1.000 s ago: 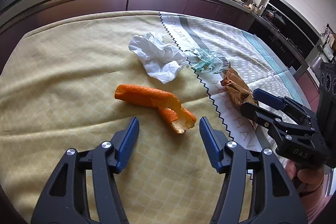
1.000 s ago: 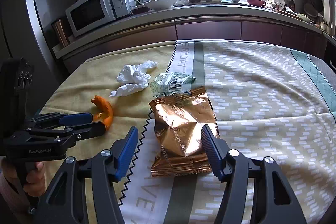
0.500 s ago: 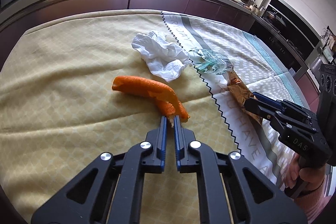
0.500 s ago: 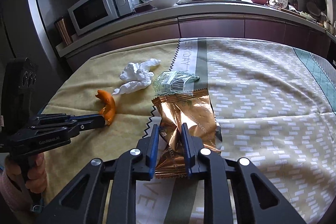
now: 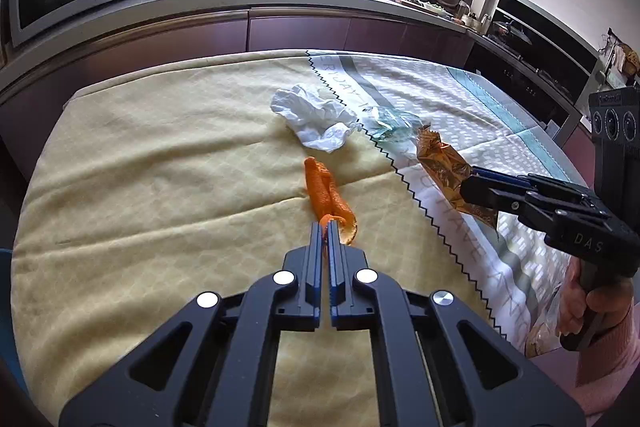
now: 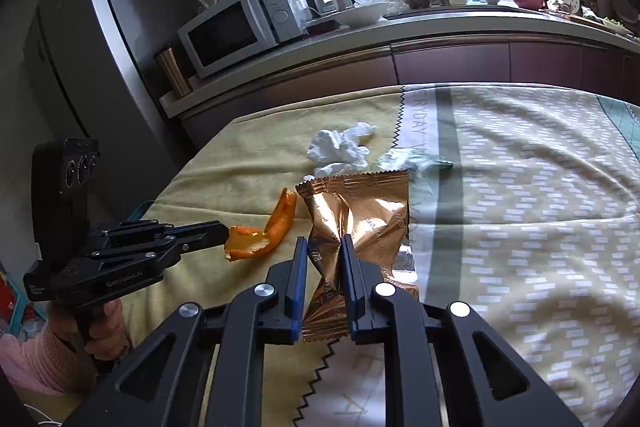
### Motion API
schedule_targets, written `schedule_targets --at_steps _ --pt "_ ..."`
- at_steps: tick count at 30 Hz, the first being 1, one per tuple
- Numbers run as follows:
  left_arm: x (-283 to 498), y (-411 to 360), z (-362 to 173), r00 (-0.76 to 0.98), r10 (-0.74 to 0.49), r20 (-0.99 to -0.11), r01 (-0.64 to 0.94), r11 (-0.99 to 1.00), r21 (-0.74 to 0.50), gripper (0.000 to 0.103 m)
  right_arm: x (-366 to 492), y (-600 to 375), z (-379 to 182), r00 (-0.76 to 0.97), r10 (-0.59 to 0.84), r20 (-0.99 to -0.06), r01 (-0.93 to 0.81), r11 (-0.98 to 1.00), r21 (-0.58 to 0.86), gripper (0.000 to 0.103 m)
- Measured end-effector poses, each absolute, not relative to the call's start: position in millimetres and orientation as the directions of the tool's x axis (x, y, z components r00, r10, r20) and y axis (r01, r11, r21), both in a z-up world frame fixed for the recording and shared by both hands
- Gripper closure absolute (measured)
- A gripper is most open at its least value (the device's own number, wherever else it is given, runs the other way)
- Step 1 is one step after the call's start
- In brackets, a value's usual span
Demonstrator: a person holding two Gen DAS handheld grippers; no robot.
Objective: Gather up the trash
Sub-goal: 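Grasp the gold snack wrapper with the right gripper while the left grasps an orange peel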
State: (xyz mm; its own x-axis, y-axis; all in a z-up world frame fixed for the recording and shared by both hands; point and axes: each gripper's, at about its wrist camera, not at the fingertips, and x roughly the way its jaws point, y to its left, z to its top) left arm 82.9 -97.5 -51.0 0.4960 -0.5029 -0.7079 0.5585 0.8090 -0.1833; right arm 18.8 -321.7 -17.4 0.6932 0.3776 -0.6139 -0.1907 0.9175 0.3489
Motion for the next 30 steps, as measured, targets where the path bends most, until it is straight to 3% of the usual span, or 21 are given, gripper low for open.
schedule_targets --at_steps 6,7,10,17,21,23,26,30 --pt "76.1 -58.9 -57.5 0.501 -0.481 -0.72 0.531 0.827 -0.184 0.1 20.3 -299.7 -18.4 0.666 0.431 -0.608 -0.248 0.897 0.365 0.088" --pt "75.7 -53.3 -59.0 0.495 -0.485 -0.721 0.526 0.827 -0.196 0.096 21.2 -296.0 -19.4 0.661 0.44 -0.608 -0.257 0.894 0.367 0.088" --pt "74.9 -42.4 -63.1 0.5 -0.474 -0.724 0.507 0.839 -0.199 0.067 26.0 -286.1 -23.3 0.643 0.462 -0.611 -0.276 0.884 0.377 0.088" --pt "75.6 -54.9 -68.3 0.477 -0.506 -0.719 0.541 0.814 -0.214 0.057 32.6 -274.7 -27.5 0.627 0.477 -0.615 -0.289 0.876 0.386 0.088" --pt "78.1 -73.1 -73.6 0.46 -0.502 -0.732 0.56 0.804 -0.2 0.059 34.1 -271.9 -25.6 0.628 0.48 -0.612 -0.293 0.875 0.386 0.088" --pt "81.1 -77.8 -77.9 0.443 -0.501 -0.744 0.559 0.803 -0.208 0.075 34.6 -271.7 -25.0 0.627 0.482 -0.612 -0.298 0.874 0.383 0.088" --pt "81.7 -77.6 -77.5 0.443 -0.51 -0.738 0.56 0.8 -0.217 0.086 36.4 -270.2 -24.2 0.625 0.486 -0.611 -0.306 0.873 0.381 0.088" --pt "76.8 -73.1 -73.4 0.469 -0.502 -0.727 0.556 0.807 -0.199 0.091 38.7 -264.0 -22.0 0.623 0.492 -0.608 -0.316 0.869 0.379 0.088"
